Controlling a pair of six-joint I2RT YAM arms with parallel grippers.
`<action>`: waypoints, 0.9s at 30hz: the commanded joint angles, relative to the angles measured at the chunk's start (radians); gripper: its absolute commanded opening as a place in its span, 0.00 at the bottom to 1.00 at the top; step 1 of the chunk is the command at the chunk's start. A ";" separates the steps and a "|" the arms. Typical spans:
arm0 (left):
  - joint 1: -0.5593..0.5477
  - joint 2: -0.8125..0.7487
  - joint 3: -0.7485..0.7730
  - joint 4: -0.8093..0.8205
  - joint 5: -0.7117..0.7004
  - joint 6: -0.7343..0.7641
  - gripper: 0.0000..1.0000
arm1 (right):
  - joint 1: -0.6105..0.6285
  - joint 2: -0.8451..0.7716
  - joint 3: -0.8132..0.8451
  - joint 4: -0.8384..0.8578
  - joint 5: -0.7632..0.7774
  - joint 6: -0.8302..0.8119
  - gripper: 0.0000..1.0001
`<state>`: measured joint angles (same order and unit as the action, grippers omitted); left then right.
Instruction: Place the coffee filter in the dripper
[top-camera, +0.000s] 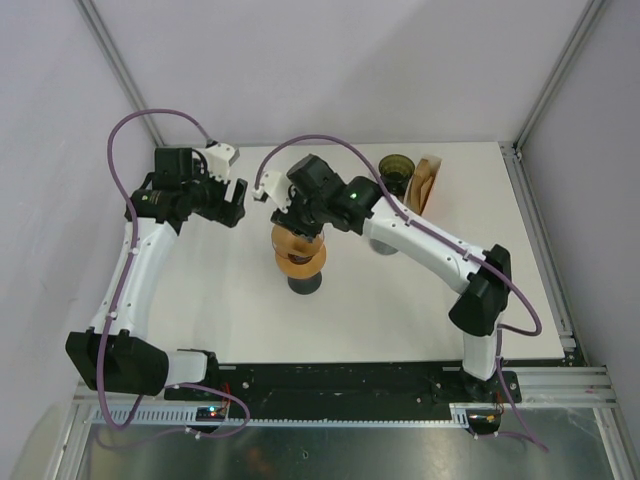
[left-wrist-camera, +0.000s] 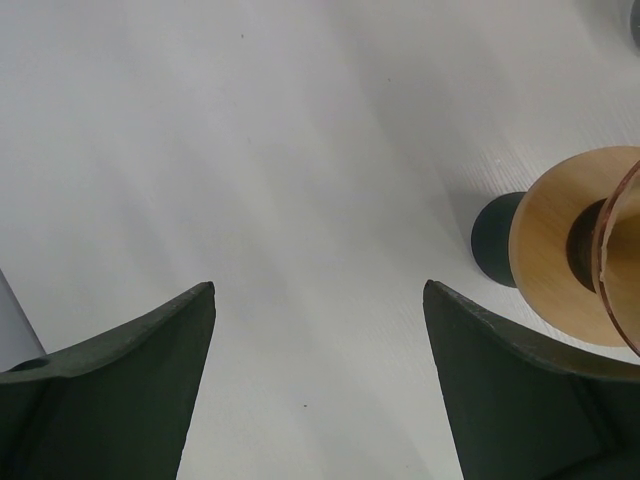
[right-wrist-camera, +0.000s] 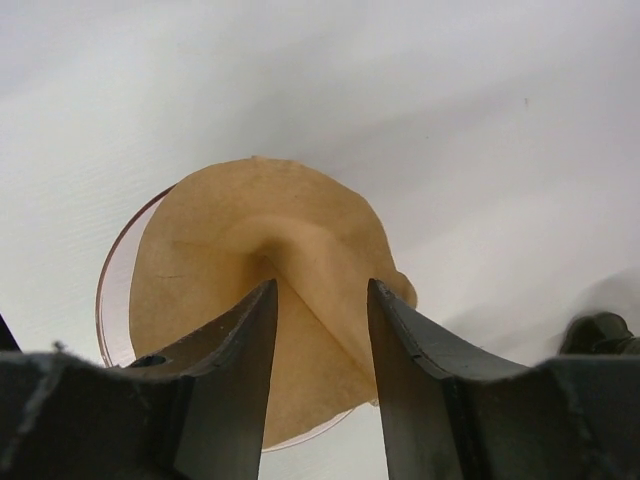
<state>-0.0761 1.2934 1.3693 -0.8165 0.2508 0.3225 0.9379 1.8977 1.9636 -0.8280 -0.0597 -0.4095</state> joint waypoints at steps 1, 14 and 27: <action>0.006 -0.039 -0.017 0.025 0.053 0.003 0.89 | -0.024 -0.102 0.024 0.085 -0.002 0.069 0.47; 0.006 -0.042 -0.065 0.031 0.118 0.000 0.84 | -0.174 -0.622 -0.587 0.485 -0.217 0.175 0.56; 0.007 -0.055 -0.073 0.042 0.096 0.002 0.85 | 0.038 -0.755 -1.094 0.634 -0.434 -0.301 0.30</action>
<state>-0.0761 1.2789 1.3045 -0.8001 0.3443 0.3218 0.9028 1.1412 0.9226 -0.2905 -0.4492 -0.5034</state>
